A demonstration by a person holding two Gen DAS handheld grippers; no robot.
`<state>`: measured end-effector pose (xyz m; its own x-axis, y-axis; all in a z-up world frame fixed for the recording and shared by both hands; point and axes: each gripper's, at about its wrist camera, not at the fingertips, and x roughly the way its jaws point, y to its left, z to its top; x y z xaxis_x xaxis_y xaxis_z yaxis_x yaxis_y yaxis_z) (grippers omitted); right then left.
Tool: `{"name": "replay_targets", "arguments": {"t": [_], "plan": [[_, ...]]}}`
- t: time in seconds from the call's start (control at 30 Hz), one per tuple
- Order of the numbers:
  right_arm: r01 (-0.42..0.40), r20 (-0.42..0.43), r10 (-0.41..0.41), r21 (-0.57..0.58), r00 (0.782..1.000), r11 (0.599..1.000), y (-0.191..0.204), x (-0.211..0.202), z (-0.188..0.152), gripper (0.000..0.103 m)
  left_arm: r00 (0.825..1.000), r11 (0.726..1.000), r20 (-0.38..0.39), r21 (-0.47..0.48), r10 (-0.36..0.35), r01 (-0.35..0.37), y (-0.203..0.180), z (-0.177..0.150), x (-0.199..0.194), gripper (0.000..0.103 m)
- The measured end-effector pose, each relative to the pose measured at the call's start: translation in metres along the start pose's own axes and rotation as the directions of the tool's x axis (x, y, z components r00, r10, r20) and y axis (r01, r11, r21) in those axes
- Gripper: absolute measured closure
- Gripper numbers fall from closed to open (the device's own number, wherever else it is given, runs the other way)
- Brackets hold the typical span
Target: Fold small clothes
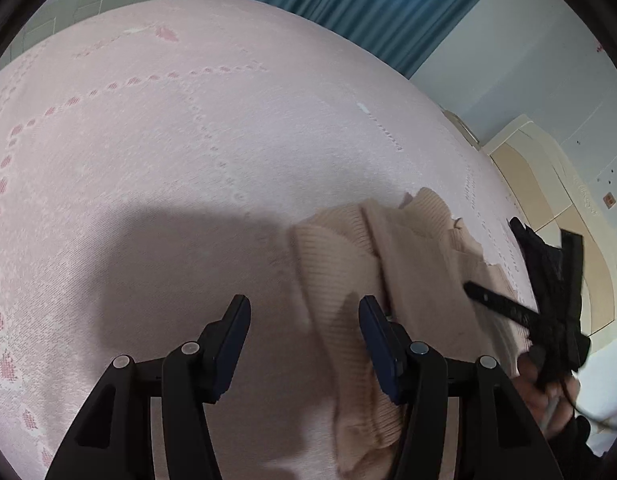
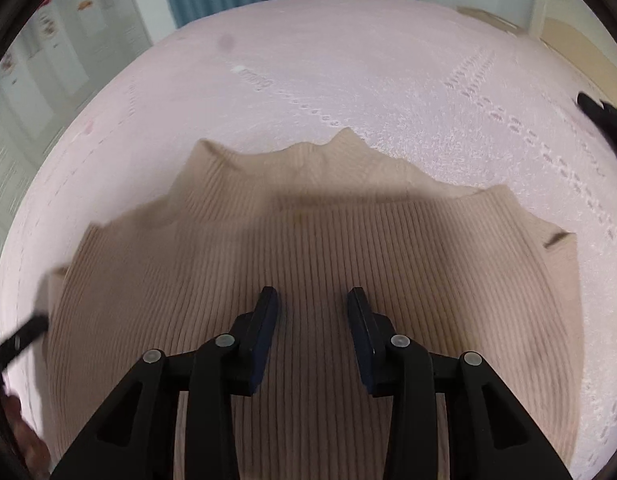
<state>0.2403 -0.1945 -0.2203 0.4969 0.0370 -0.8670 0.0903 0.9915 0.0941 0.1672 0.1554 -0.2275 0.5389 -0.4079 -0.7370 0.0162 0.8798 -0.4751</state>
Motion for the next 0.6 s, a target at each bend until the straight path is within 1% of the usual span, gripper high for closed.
{"name": "replay_targets", "arguments": {"t": [0.07, 0.17, 0.3, 0.37, 0.47, 0.53, 0.6], "plan": [[0.020, 0.009, -0.020, -0.002, 1.000, 1.000, 0.004, 0.009, 0.007, 0.066, 1.000, 1.000, -0.003, -0.014, -0.013, 0.013, 0.008, -0.001, -0.004, 0.049], [0.051, -0.006, -0.051, -0.015, 0.999, 0.999, 0.011, 0.018, 0.019, 0.064, 1.000, 1.000, 0.002, -0.013, -0.021, 0.021, 0.014, -0.004, -0.012, 0.049], [0.057, -0.025, -0.058, -0.024, 0.998, 0.998, 0.012, 0.019, 0.025, 0.063, 0.999, 0.999, 0.002, -0.030, -0.037, 0.037, 0.019, -0.008, -0.018, 0.049], [0.060, -0.037, -0.061, -0.043, 0.997, 0.997, 0.013, 0.011, 0.019, 0.063, 0.999, 0.998, 0.000, -0.031, -0.049, 0.049, 0.018, -0.014, -0.023, 0.049], [0.043, -0.052, -0.048, -0.079, 0.997, 0.996, 0.015, -0.006, -0.001, 0.063, 0.998, 0.998, -0.012, -0.025, -0.062, 0.062, 0.014, -0.023, -0.027, 0.049], [0.044, -0.031, -0.047, -0.103, 0.998, 0.994, 0.017, -0.020, -0.014, 0.063, 0.997, 0.997, -0.023, -0.025, -0.079, 0.079, 0.010, -0.032, -0.032, 0.049], [0.028, -0.021, -0.031, -0.142, 0.999, 0.990, 0.018, -0.035, -0.028, 0.063, 0.995, 0.996, -0.031, -0.026, -0.091, 0.090, 0.007, -0.040, -0.037, 0.049]]}}
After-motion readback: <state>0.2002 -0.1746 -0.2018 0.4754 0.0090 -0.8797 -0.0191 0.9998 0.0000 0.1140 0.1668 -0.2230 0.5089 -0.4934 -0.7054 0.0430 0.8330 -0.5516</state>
